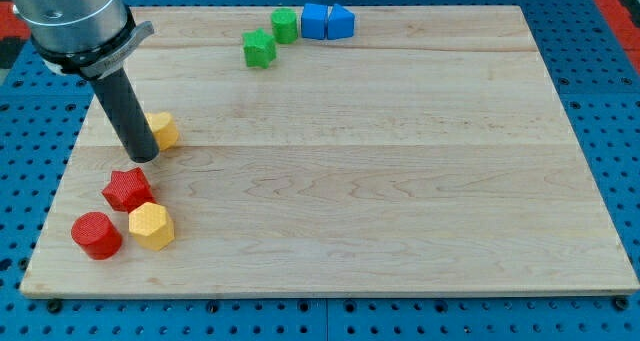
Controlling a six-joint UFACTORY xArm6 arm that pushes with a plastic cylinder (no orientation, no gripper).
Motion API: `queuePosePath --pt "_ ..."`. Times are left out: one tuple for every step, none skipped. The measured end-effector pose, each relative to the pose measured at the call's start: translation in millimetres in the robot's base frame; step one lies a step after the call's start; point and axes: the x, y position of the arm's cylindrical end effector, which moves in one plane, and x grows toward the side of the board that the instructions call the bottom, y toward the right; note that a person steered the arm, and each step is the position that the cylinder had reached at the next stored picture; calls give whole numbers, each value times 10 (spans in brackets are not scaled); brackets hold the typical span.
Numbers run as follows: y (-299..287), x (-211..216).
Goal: Move the yellow heart up a bit
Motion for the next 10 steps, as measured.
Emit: queuePosePath --pt "-110 -68" --pt "-130 -40" --pt "-179 -40" --pt "-261 -40" --pt "-256 57" --pt "-335 56" --pt "61 -231" --pt "528 -464" --pt "943 -483" --pt "982 -539"
